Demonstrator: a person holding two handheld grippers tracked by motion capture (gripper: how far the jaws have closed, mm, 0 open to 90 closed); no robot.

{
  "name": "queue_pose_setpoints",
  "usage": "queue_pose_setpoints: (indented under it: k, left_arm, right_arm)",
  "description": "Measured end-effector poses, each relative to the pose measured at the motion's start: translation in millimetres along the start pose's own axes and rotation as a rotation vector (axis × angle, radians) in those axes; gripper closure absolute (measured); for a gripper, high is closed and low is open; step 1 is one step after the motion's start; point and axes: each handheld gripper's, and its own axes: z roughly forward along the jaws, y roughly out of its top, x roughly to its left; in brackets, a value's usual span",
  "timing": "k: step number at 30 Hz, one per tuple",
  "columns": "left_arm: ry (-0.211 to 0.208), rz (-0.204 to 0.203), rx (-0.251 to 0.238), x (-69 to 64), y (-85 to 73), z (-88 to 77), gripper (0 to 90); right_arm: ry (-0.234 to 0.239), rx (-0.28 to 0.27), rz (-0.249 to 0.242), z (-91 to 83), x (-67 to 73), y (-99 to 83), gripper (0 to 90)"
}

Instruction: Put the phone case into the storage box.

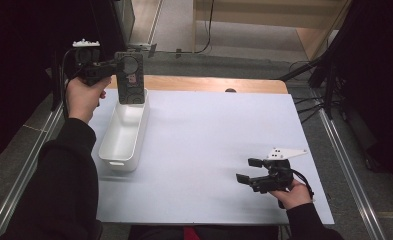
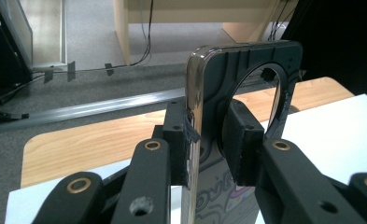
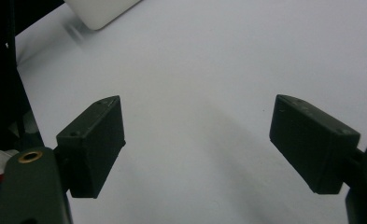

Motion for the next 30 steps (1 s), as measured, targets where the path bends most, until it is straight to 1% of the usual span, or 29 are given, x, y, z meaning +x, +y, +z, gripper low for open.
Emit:
queue_pose_setpoints:
  k: [4, 7, 8, 10, 15, 17, 18, 20, 23, 28, 30]
  left_arm:
    - [0.0, -0.019, -0.006, 5.1, -4.7, 4.6, 71.8]
    - [0.011, -0.014, 0.011, 8.1, -8.5, 9.3, 71.9]
    - [0.01, -0.02, 0.014, 9.1, -9.4, 10.7, 71.9]
    - [0.006, -0.029, 0.003, 10.1, -11.3, 11.8, 71.9]
    - [0.019, -0.013, 0.012, 11.4, -14.7, 15.4, 71.9]
    - [0.011, -0.025, 0.009, 13.0, -16.7, 17.2, 71.9]
    - [0.014, -0.027, 0.009, 13.4, -17.5, 18.1, 71.9]
    - [0.005, -0.031, 0.0, 14.7, -19.6, 20.8, 71.9]
    - [0.011, -0.044, 0.002, 16.6, -23.5, 26.2, 71.9]
    - [0.015, -0.035, 0.009, 18.4, -29.0, 32.6, 71.9]
    - [0.009, -0.03, 0.008, 19.0, -30.9, 34.4, 71.9]
  right_arm:
    - [0.003, -0.005, -0.001, 0.8, -0.2, 0.4, 17.1]
    - [0.005, -0.002, -0.001, 1.2, 0.1, 0.4, 17.1]
    - [0.005, -0.002, -0.001, 1.2, 0.2, 0.5, 17.1]
    - [0.005, -0.004, -0.001, 1.0, 0.2, 0.5, 17.1]
    - [0.006, -0.008, 0.004, 1.6, -1.3, 0.4, 17.1]
    - [0.006, -0.008, 0.001, 1.9, -1.3, 0.3, 17.1]
    - [0.007, -0.005, 0.002, 1.9, -0.9, 0.3, 17.1]
    - [0.006, -0.008, -0.003, 2.1, -0.9, 0.6, 17.1]
    - [0.01, -0.01, 0.001, 2.8, -0.7, 0.8, 17.1]
    - [0.016, -0.009, 0.006, 2.6, -0.9, 0.0, 17.1]
    - [0.013, -0.009, 0.007, 2.4, -1.3, 0.0, 17.1]
